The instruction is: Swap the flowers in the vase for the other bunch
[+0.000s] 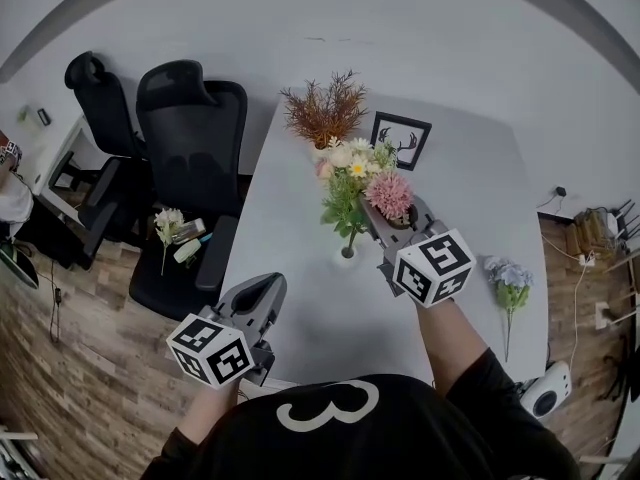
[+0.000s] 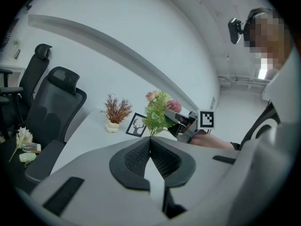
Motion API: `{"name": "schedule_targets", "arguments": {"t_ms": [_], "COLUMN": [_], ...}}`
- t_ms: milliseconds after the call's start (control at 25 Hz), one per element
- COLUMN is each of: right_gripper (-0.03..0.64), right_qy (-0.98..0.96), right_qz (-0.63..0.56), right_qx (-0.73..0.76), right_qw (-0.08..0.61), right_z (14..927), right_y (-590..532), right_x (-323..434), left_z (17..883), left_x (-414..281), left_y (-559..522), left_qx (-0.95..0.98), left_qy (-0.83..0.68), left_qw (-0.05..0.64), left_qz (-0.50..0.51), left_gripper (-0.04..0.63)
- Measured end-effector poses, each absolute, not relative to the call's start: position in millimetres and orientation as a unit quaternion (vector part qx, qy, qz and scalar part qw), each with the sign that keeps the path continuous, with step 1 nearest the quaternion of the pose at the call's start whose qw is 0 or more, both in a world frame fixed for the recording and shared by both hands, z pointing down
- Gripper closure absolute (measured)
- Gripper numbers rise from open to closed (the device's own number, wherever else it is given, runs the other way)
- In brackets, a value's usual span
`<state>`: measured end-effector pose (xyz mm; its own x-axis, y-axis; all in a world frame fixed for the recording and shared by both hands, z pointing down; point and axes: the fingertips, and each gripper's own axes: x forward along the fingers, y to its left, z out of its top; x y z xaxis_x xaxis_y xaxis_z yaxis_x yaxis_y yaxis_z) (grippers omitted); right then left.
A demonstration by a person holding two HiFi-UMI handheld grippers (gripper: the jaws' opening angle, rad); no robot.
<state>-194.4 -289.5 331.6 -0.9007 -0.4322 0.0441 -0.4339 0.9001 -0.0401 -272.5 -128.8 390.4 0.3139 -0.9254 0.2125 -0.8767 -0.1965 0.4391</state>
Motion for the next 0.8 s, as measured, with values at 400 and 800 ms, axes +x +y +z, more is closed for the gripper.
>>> {"name": "schedule_targets", "arguments": {"t_ms": [400, 800], "right_gripper": [0.532, 0.536], "right_qy": [-0.961, -0.939], "right_qz": [-0.01, 0.034], "right_qx": [0.273, 0.343], "right_qw": [-0.048, 0.003], "right_z": [258, 289], "right_y": [-285, -282], "right_x": [-127, -20], "left_z": [381, 387], "left_x": [-247, -173], "left_y": [-148, -181], "left_qx": [0.802, 0.844], "left_qy": [-0.542, -0.462], "left_qw": [0.246, 0.266], "left_qz": [-0.059, -0.051], "left_gripper": [0.584, 0.584]}}
